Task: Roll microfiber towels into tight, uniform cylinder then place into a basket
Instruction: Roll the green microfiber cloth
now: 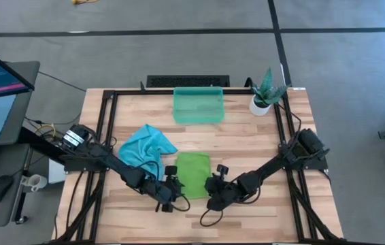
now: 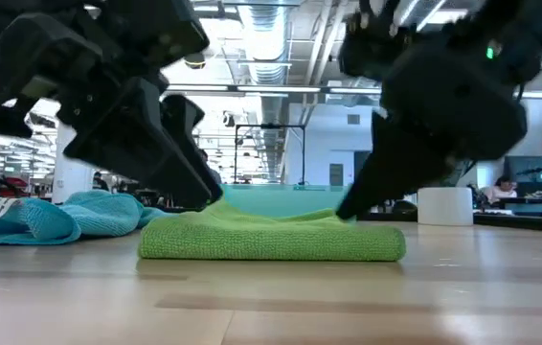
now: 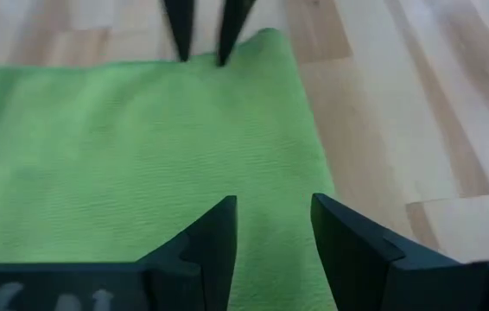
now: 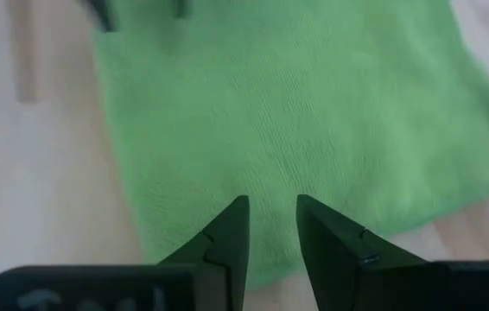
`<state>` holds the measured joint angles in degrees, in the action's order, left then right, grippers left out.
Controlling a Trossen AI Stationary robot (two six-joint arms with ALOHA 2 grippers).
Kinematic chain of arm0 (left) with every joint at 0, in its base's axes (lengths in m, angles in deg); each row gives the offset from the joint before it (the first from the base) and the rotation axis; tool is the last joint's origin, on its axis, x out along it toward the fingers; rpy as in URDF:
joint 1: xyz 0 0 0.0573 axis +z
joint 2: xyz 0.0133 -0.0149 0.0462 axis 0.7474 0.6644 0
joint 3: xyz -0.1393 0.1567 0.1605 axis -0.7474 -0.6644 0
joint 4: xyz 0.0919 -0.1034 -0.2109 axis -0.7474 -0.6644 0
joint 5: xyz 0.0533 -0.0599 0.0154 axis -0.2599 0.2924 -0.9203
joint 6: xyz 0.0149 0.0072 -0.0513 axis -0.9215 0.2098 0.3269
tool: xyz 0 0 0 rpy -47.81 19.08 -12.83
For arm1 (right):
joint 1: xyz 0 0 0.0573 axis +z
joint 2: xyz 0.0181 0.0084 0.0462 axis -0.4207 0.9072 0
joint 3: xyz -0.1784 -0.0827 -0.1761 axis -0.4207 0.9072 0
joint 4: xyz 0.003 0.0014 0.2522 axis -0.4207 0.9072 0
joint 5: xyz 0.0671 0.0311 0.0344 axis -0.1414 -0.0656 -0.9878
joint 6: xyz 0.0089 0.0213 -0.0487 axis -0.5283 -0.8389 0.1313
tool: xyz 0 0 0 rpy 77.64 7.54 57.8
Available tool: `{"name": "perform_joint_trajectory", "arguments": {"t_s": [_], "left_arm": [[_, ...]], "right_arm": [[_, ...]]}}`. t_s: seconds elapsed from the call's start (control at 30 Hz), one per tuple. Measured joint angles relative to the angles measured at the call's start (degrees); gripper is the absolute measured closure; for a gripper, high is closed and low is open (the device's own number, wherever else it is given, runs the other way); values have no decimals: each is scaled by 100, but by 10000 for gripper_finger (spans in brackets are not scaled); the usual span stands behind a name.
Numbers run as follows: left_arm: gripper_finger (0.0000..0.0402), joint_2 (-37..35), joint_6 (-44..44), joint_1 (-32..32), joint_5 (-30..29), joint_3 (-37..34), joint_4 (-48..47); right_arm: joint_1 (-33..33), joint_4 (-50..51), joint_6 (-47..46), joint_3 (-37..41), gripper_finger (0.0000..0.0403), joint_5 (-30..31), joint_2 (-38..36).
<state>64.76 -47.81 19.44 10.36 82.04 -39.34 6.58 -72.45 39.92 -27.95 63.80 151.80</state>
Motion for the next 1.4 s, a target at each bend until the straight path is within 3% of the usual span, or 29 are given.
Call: {"name": "perform_joint_trajectory", "arguments": {"t_s": [0.23,0.33,0.5,0.6,0.67,0.87,1.0,1.13,1.4], "left_arm": [[258,-585,-21,-176,-471,109,-596],[258,-732,-1040,-413,-955,114,-620],[258,-757,-3147,-724,-2270,114,-456],[258,-758,-3261,-790,-2857,114,-450],[258,-758,-2934,-807,-2987,114,-448],[258,-758,-2735,-802,-2957,114,-476],[258,-756,-2604,-772,-2398,114,-481],[258,-753,-2027,-772,-1868,114,-476],[258,-749,-660,-772,-1256,114,-444]], "right_arm": [[314,-3,1286,-47,282,37,-744],[440,110,2069,-47,282,52,-1075],[432,117,3722,-47,282,68,-1514],[350,-137,4483,-47,282,77,-1679],[273,-485,4503,-47,282,55,-1713],[99,-828,3644,-47,282,30,-1652],[-34,-864,3177,-36,282,-23,-1579],[-159,-908,2586,-47,282,-297,-1591],[95,-910,2533,-45,282,-437,-1589]]}}
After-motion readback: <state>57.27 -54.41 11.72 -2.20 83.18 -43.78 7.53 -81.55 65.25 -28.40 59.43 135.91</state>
